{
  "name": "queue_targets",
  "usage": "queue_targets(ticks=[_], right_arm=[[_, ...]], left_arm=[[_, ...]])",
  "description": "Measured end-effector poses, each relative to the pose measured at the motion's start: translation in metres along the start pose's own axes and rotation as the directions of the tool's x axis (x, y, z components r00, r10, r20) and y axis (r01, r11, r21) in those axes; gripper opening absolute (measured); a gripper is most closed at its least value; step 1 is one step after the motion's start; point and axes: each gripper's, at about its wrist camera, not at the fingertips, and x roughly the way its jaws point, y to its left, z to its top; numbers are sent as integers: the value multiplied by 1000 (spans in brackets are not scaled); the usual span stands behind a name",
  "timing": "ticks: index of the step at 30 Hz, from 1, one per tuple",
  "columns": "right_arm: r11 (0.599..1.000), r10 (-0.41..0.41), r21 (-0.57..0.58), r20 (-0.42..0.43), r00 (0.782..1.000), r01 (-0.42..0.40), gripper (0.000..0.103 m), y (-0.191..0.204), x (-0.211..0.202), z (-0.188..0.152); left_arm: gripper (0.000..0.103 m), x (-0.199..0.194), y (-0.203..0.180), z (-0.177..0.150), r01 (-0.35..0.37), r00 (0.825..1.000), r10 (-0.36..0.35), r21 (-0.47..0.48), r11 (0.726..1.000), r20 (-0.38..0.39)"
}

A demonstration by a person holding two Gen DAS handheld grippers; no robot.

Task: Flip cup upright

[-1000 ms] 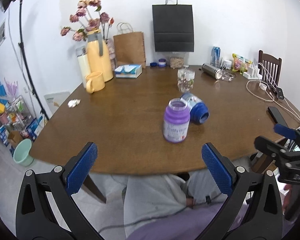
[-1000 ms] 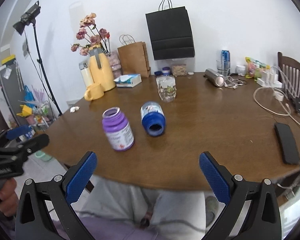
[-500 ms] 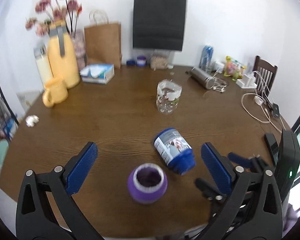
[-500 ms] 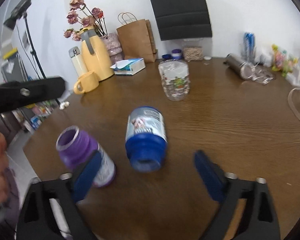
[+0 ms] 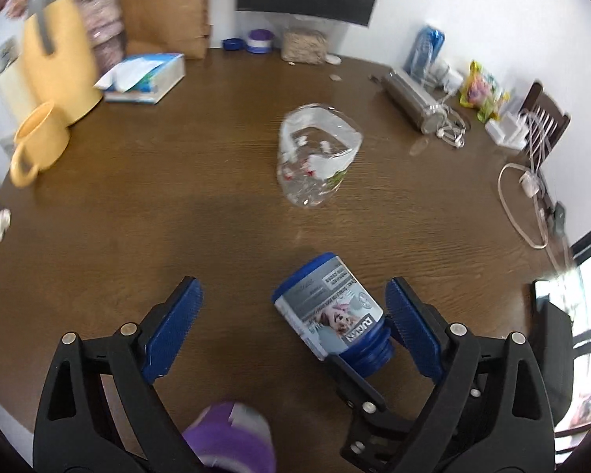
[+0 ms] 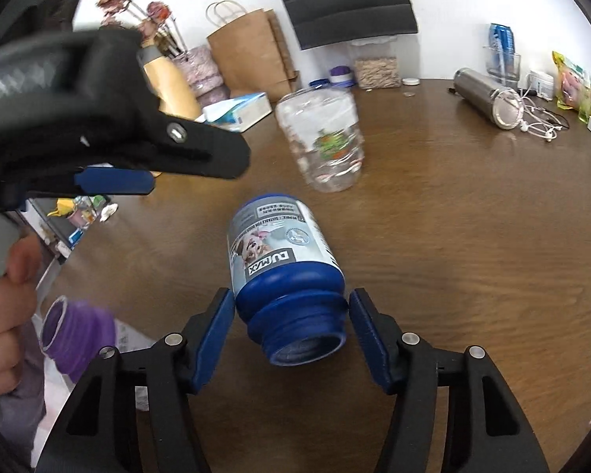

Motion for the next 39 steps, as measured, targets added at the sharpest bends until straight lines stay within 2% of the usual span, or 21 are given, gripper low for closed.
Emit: queue_targets(ticks=[3, 7, 9, 10, 14, 17, 19, 22, 23, 24, 25, 26, 28, 30, 33, 36, 38, 39], right_arm=[[1000, 7, 3, 5, 1000, -7, 60, -12, -4, 5], [999, 38, 15, 1, 999, -38, 60, -21, -3, 8], [999, 40, 15, -4, 999, -40, 60, -22, -3, 10], [999, 37, 10, -4, 999, -37, 60, -21, -2, 10], [1000, 20, -11, -3, 1000, -20, 60, -17, -1, 10], [1000, 8, -27, -1, 1000, -8, 60, -14, 1, 11], [999, -3, -39, 4, 1000, 4, 60, -10, 1, 9], [999, -14, -48, 9, 1000, 15, 60, -7, 1, 8], [999, -15, -47, 11, 1000, 15, 61, -7, 1, 8], [998, -19, -67, 11, 1000, 20, 61, -4, 1, 7], [997, -26, -78, 13, 1000, 26, 61, -3, 2, 7], [995, -32, -91, 14, 999, 33, 61, -1, 1, 6], [995, -19, -98, 11, 1000, 20, 61, -1, 1, 5], [994, 16, -107, 3, 1000, -15, 61, -4, 2, 6], [985, 45, -165, -19, 999, -48, 59, -1, 3, 5], [973, 40, -224, -58, 998, -52, 58, 1, 5, 4], [976, 27, -214, -58, 998, -39, 58, -5, 4, 4], [979, 24, -202, -53, 998, -35, 58, -9, 2, 5]], left_arm=[[91, 13, -10, 8, 4, 1000, -2, 79, 997, -17], [91, 30, -13, 16, 25, 998, -18, 114, 993, -57], [87, 32, -13, 17, 50, 997, -42, 109, 993, -71], [87, 28, -14, 16, 75, 996, -69, 123, 990, -54], [88, 16, -19, 8, 41, 999, -44, 184, 982, 12], [88, 12, -20, -3, -39, 999, 34, 209, 977, 24], [88, 4, -18, -10, -49, 998, 41, 228, 973, 40], [89, -12, -17, -25, -210, 969, 168, 245, 946, 182], [94, -12, -17, -33, -226, 962, 174, 254, 940, 209], [96, -7, -17, -37, -223, 963, 169, 266, 938, 212], [96, 0, -13, -41, -207, 967, 156, 258, 944, 203], [97, 8, -5, -42, -161, 978, 124, 227, 961, 167], [96, 16, 1, -39, -90, 992, 67, 219, 972, 109], [96, 19, 5, -35, -67, 992, 40, 218, 974, 123], [96, 29, 2, -26, 3, 994, -28, 243, 970, 103], [94, 40, 7, -14, 92, 992, -107, 198, 976, 66], [80, 45, 10, -8, 146, 986, -156, 164, 976, 52], [77, 45, 10, -8, 168, 983, -177, 158, 973, 48]])
